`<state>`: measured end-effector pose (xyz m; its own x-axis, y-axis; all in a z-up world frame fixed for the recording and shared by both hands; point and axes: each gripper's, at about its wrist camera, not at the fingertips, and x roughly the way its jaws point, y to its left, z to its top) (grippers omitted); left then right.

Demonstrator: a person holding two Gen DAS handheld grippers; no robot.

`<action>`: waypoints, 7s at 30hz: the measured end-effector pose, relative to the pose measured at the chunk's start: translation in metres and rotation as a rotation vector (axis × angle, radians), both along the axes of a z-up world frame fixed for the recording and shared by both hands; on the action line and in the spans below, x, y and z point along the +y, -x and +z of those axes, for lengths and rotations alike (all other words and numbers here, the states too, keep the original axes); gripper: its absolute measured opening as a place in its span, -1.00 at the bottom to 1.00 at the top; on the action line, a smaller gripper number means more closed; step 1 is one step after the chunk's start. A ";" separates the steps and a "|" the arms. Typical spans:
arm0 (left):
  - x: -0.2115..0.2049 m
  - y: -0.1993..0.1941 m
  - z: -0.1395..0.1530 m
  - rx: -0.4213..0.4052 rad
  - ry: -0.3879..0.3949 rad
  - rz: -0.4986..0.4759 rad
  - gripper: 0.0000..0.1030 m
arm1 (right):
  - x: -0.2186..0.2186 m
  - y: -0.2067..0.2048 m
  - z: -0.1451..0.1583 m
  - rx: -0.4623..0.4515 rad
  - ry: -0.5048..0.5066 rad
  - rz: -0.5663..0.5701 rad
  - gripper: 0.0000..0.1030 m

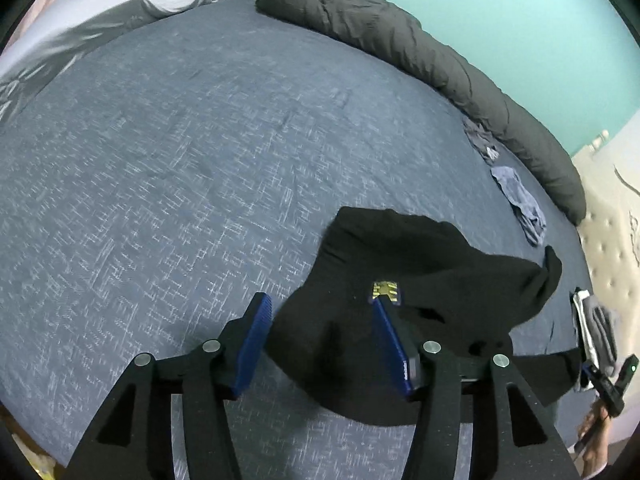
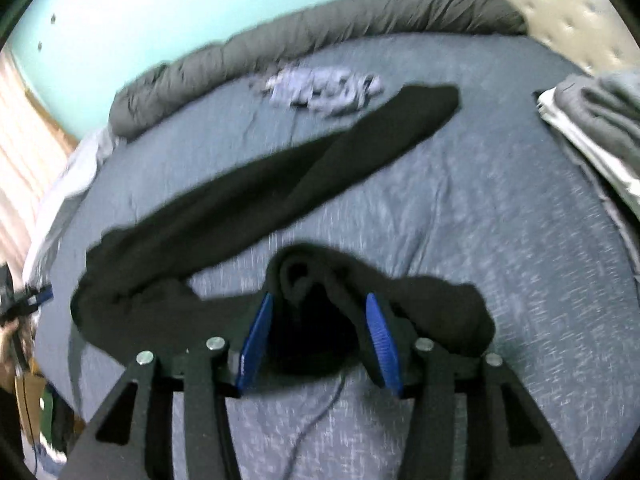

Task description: Fold clothes

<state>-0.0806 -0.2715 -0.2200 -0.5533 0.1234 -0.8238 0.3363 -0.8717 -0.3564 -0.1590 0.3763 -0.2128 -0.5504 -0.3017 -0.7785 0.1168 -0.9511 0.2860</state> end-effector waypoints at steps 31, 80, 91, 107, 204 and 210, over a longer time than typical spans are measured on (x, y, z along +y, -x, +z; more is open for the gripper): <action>0.034 0.117 -0.059 -0.042 -0.017 -0.107 -0.02 | -0.127 0.006 -0.084 0.072 0.333 0.146 0.25; 0.064 0.095 0.022 0.030 0.053 -0.165 0.05 | -0.109 0.007 -0.102 0.011 0.416 0.097 0.25; 0.092 0.091 -0.013 -0.023 0.150 -0.333 0.05 | -0.108 0.010 -0.103 0.009 0.422 0.088 0.25; 0.089 0.113 -0.016 -0.047 0.268 -0.329 0.05 | -0.108 0.010 -0.107 0.004 0.416 0.076 0.25; 0.096 0.149 -0.047 -0.013 0.468 -0.461 0.29 | -0.108 0.016 -0.110 -0.014 0.394 0.104 0.25; 0.102 0.174 -0.057 -0.043 0.448 -0.477 0.28 | -0.109 0.018 -0.111 -0.015 0.387 0.108 0.25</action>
<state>-0.2545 -0.1690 -0.2767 -0.4878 -0.0133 -0.8728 -0.1185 -0.9896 0.0813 -0.1769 0.2671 -0.3241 -0.4890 -0.6296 -0.6037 0.2034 -0.7553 0.6230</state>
